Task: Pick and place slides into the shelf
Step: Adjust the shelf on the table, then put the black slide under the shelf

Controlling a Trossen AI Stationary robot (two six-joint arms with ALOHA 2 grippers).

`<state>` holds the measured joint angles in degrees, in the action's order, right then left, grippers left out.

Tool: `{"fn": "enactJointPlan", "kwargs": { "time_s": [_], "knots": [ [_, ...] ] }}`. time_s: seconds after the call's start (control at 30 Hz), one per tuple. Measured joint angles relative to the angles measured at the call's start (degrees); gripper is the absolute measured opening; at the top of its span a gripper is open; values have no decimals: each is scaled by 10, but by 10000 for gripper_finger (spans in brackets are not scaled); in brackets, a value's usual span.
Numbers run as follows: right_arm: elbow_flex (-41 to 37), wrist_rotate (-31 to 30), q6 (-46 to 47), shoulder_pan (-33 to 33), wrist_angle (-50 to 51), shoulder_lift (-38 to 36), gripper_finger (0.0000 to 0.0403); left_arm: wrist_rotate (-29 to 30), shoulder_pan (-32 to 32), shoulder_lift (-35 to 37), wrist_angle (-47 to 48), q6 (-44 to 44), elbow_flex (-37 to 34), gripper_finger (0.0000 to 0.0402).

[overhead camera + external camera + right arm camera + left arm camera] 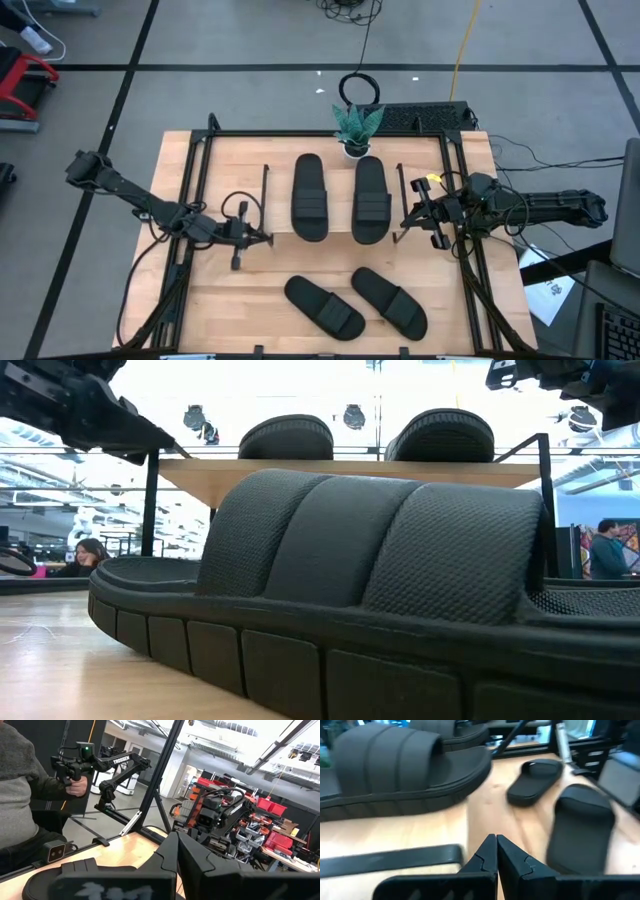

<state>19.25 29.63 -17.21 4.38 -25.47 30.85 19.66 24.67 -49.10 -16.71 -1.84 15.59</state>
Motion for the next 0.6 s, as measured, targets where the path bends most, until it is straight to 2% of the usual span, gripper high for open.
{"fn": "enactJointPlan", "kwargs": {
  "time_s": [0.17,0.5,0.6],
  "knots": [
    [0,0,1,0,0,0,0,-64,13,-4,-43,6,0,0],
    [0,2,2,0,1,0,0,-66,64,-75,-131,80,0,0],
    [0,5,2,0,5,1,0,-86,70,-100,-158,99,0,0]
  ]
}}
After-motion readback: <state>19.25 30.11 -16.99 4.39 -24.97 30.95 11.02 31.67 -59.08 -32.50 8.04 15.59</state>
